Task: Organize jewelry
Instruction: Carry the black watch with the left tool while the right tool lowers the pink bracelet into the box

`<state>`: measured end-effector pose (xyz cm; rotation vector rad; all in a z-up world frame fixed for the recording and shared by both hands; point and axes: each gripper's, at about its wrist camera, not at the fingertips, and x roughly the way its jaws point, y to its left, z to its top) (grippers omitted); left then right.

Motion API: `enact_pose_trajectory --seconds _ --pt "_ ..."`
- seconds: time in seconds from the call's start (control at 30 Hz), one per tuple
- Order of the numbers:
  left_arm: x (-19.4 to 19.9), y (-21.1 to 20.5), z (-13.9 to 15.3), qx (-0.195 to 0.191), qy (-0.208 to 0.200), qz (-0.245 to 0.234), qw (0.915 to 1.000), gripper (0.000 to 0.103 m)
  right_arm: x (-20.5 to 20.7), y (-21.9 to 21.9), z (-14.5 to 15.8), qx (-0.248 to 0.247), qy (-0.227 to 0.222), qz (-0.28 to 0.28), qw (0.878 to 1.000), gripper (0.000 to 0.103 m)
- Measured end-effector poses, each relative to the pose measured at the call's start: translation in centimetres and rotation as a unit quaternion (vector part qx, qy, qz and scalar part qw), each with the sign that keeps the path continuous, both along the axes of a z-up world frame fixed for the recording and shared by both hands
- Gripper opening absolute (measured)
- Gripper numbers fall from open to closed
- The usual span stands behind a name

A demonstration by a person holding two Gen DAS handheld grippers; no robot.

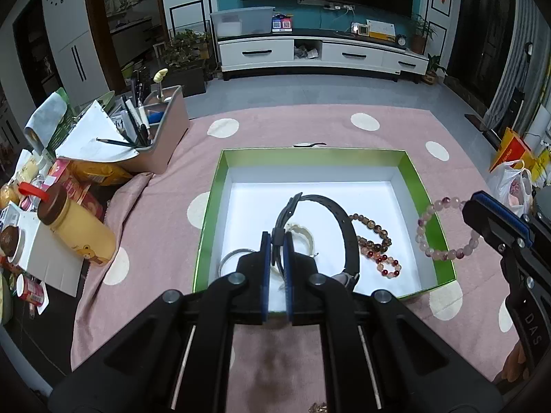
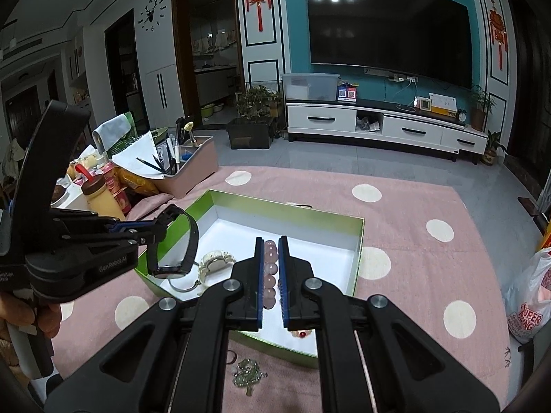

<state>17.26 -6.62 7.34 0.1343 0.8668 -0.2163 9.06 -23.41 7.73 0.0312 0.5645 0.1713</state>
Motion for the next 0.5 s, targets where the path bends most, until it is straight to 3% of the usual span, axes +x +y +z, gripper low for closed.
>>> enact_pose_trajectory --seconds 0.5 --pt "2.1 -1.3 -0.5 0.01 0.003 -0.007 0.9999 0.006 2.0 -0.3 -0.5 0.002 0.009 0.0 1.0 0.007"
